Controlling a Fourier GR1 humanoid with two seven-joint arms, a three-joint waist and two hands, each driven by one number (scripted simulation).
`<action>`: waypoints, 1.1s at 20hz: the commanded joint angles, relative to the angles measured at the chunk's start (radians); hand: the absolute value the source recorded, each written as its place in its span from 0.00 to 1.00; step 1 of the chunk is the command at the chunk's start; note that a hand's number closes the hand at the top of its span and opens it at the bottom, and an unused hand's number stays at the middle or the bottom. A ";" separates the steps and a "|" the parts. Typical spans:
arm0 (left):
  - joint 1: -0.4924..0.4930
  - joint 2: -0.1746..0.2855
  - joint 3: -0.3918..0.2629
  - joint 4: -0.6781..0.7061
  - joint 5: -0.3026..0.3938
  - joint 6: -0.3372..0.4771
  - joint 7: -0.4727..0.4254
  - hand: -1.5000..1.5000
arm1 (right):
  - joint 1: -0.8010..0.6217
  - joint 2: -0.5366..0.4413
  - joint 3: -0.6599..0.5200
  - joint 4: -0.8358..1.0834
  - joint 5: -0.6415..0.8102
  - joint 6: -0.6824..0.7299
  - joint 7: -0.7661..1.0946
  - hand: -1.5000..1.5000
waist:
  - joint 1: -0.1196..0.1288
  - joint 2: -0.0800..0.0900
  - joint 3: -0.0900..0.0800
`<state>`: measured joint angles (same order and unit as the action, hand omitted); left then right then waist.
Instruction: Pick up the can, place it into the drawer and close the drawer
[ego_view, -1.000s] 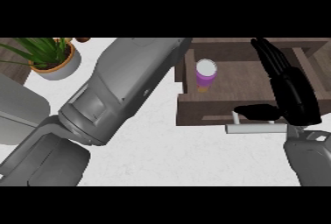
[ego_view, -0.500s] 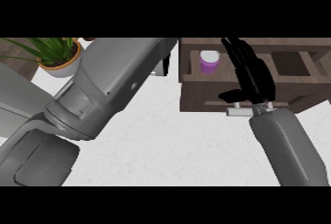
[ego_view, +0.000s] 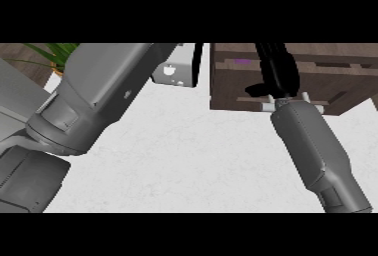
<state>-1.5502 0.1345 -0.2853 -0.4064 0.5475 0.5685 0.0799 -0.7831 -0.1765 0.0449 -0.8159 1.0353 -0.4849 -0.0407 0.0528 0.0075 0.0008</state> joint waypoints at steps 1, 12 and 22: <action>0.040 0.085 0.002 -0.057 -0.006 -0.052 0.045 0.00 | -0.087 0.034 -0.026 0.146 0.045 -0.113 0.020 0.00 | 0.011 -0.001 0.000; 0.162 0.109 -0.038 -0.234 -0.037 -0.049 0.094 0.00 | -0.352 -0.015 -0.107 0.423 0.049 -0.166 -0.001 0.00 | 0.057 0.007 0.000; 0.286 0.155 -0.040 -0.368 -0.033 -0.056 0.124 0.00 | -0.418 0.009 -0.201 0.451 -0.061 -0.170 -0.125 0.00 | 0.060 0.011 0.001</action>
<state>-1.3222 0.2751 -0.3273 -0.7303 0.5123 0.5174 0.2112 -1.1351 -0.1916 -0.0886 -0.3405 1.0540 -0.6224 -0.1209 0.1024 0.0272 0.0080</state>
